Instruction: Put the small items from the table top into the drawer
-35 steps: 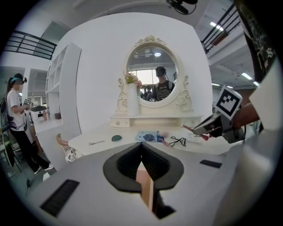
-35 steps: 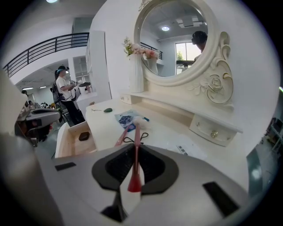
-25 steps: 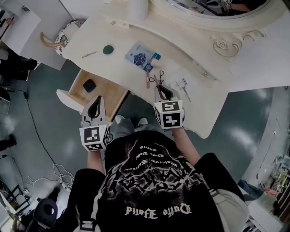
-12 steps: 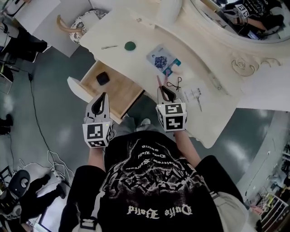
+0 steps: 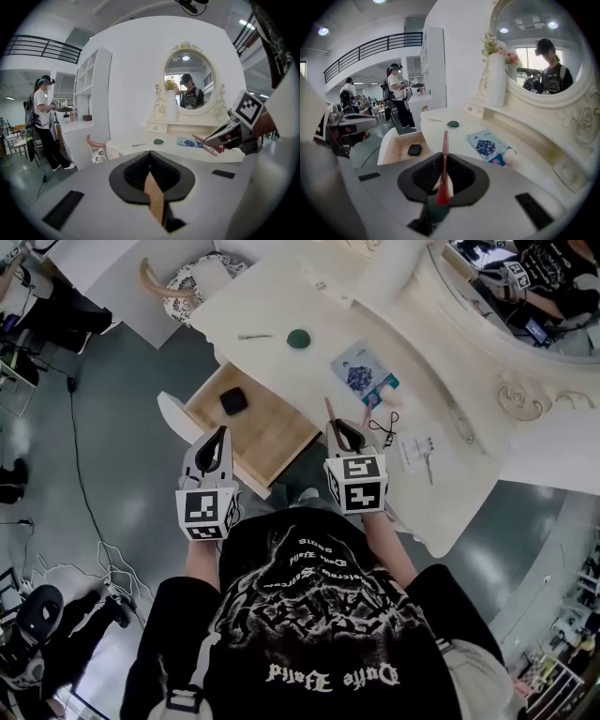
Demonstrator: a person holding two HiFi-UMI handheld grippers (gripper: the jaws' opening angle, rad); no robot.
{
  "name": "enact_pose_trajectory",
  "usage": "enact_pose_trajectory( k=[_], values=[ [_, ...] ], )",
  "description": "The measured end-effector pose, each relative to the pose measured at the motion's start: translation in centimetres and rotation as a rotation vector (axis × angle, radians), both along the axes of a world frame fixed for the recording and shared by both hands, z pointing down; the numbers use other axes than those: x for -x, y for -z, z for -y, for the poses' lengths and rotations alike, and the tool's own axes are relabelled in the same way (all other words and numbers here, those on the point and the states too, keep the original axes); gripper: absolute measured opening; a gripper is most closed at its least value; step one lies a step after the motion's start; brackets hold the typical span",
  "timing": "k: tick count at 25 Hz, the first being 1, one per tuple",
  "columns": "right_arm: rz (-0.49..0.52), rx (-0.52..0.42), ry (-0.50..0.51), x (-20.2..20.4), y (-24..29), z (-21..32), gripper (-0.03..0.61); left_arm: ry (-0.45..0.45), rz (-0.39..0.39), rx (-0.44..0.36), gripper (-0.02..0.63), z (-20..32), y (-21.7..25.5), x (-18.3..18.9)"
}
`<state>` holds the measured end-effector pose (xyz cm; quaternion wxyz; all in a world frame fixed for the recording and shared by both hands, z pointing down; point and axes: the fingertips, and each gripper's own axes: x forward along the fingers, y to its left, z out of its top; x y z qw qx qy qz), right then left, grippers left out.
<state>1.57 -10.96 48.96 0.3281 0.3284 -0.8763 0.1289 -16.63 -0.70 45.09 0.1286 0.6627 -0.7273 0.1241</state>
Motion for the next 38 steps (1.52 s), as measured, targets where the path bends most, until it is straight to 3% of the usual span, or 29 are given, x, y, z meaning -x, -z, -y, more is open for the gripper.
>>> enact_pose_trajectory(
  k=[18, 38],
  values=[
    [-0.023, 0.033, 0.091, 6.9, -2.3, -1.2, 0.049, 0.002, -0.033, 0.019, 0.015, -0.1, -1.5, 5.2],
    [-0.060, 0.085, 0.171, 12.0, -6.0, -1.7, 0.049, -0.034, -0.089, 0.061, 0.015, 1.9, -3.9, 8.0]
  ],
)
